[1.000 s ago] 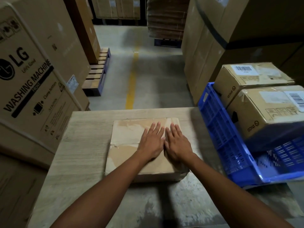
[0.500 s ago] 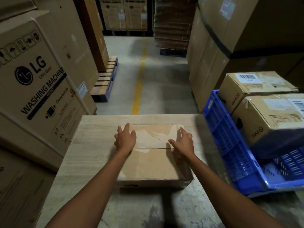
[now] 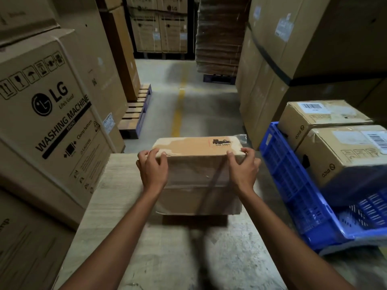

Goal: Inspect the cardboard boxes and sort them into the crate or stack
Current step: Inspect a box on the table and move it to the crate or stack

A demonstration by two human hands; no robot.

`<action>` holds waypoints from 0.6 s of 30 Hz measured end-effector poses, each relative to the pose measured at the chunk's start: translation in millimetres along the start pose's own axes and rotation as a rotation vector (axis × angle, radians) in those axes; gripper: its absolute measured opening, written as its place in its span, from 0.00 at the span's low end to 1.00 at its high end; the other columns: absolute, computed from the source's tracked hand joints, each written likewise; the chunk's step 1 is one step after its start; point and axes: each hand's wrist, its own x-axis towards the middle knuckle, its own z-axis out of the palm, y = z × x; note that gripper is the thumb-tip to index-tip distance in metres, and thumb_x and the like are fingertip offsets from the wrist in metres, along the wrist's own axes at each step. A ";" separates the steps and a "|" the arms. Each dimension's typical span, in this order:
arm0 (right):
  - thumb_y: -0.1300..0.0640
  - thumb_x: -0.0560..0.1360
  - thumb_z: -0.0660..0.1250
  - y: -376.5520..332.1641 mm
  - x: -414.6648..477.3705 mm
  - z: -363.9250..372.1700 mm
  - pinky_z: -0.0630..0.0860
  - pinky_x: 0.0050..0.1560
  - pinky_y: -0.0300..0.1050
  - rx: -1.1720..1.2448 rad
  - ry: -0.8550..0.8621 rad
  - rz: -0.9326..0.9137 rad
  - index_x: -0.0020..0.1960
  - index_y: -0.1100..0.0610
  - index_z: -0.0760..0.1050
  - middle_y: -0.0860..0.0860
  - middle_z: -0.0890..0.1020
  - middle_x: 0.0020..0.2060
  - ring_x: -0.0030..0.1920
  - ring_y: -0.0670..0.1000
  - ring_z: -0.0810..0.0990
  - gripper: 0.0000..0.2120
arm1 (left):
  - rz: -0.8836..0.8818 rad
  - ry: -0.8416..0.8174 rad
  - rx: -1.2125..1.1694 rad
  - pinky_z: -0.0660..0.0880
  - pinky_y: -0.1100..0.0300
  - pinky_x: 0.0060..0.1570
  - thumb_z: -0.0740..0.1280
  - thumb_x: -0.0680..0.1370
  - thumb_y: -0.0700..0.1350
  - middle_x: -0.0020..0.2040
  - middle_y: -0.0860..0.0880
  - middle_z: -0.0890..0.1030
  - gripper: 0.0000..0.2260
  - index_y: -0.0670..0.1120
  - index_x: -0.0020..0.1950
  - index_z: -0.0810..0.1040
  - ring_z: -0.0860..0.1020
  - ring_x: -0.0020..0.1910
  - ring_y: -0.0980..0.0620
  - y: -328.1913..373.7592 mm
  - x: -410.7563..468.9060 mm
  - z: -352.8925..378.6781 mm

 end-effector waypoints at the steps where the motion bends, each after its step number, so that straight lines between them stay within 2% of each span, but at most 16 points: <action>1: 0.42 0.76 0.70 2.0 -2.0 0.7 0.75 0.59 0.51 -0.001 0.009 0.006 0.64 0.50 0.69 0.56 0.68 0.64 0.64 0.58 0.72 0.22 | 0.015 0.002 0.001 0.68 0.54 0.59 0.64 0.81 0.49 0.65 0.42 0.69 0.15 0.43 0.64 0.78 0.69 0.64 0.42 -4.4 -3.2 -0.5; 6: 0.44 0.75 0.71 28.6 -20.3 0.1 0.76 0.55 0.51 -0.071 0.020 0.046 0.56 0.50 0.67 0.56 0.69 0.61 0.60 0.59 0.74 0.18 | 0.084 0.003 0.011 0.69 0.57 0.56 0.67 0.79 0.47 0.64 0.42 0.69 0.14 0.43 0.63 0.79 0.70 0.62 0.43 -30.2 -35.5 -2.7; 9: 0.45 0.74 0.70 40.1 -33.4 -3.2 0.76 0.57 0.58 -0.171 0.031 -0.006 0.54 0.50 0.68 0.52 0.67 0.57 0.59 0.58 0.73 0.16 | 0.153 0.002 0.016 0.71 0.54 0.55 0.68 0.79 0.47 0.65 0.41 0.69 0.14 0.43 0.63 0.79 0.69 0.63 0.42 -48.1 -58.6 -8.0; 11: 0.46 0.75 0.70 43.1 -41.3 -4.1 0.70 0.65 0.64 -0.327 0.048 -0.073 0.53 0.51 0.71 0.51 0.67 0.57 0.61 0.58 0.73 0.14 | 0.235 0.008 0.063 0.74 0.50 0.56 0.66 0.80 0.49 0.65 0.40 0.68 0.15 0.43 0.63 0.79 0.68 0.63 0.42 -61.3 -73.0 -11.5; 12: 0.48 0.74 0.70 44.2 -45.7 -3.5 0.63 0.71 0.67 -0.419 0.066 -0.129 0.53 0.52 0.73 0.52 0.69 0.59 0.63 0.57 0.72 0.12 | 0.282 0.010 0.103 0.73 0.48 0.58 0.63 0.80 0.50 0.66 0.40 0.69 0.17 0.42 0.64 0.78 0.68 0.63 0.42 -67.4 -79.3 -12.9; 14: 0.52 0.74 0.71 46.5 -55.1 1.5 0.51 0.74 0.65 -0.550 0.086 -0.311 0.50 0.53 0.76 0.54 0.74 0.62 0.65 0.56 0.73 0.08 | 0.392 0.005 0.185 0.70 0.46 0.64 0.60 0.81 0.51 0.68 0.39 0.71 0.19 0.40 0.65 0.78 0.68 0.67 0.40 -76.7 -87.7 -15.4; 15: 0.55 0.73 0.71 46.7 -60.5 5.0 0.54 0.74 0.63 -0.556 0.070 -0.421 0.48 0.54 0.77 0.54 0.76 0.61 0.64 0.56 0.75 0.06 | 0.464 0.000 0.221 0.68 0.44 0.67 0.59 0.81 0.49 0.68 0.38 0.72 0.19 0.39 0.65 0.78 0.68 0.69 0.39 -79.5 -89.1 -16.8; 16: 0.57 0.73 0.71 45.9 -66.2 9.5 0.64 0.71 0.60 -0.519 0.033 -0.524 0.48 0.56 0.78 0.54 0.78 0.59 0.60 0.56 0.77 0.05 | 0.539 -0.008 0.251 0.67 0.42 0.69 0.59 0.81 0.47 0.67 0.38 0.74 0.18 0.38 0.64 0.78 0.67 0.71 0.38 -80.4 -89.2 -18.3; 17: 0.58 0.73 0.71 43.3 -72.8 15.1 0.73 0.63 0.56 -0.460 -0.021 -0.608 0.48 0.57 0.79 0.55 0.80 0.56 0.56 0.57 0.79 0.05 | 0.607 -0.018 0.278 0.66 0.41 0.70 0.60 0.81 0.45 0.67 0.39 0.75 0.17 0.38 0.64 0.79 0.67 0.72 0.38 -80.5 -88.7 -19.5; 18: 0.60 0.73 0.71 38.7 -80.6 21.4 0.77 0.56 0.52 -0.404 -0.076 -0.672 0.49 0.59 0.80 0.55 0.81 0.55 0.53 0.56 0.80 0.06 | 0.661 -0.031 0.297 0.65 0.41 0.71 0.60 0.80 0.44 0.66 0.40 0.77 0.16 0.38 0.63 0.79 0.68 0.72 0.39 -80.6 -88.1 -19.8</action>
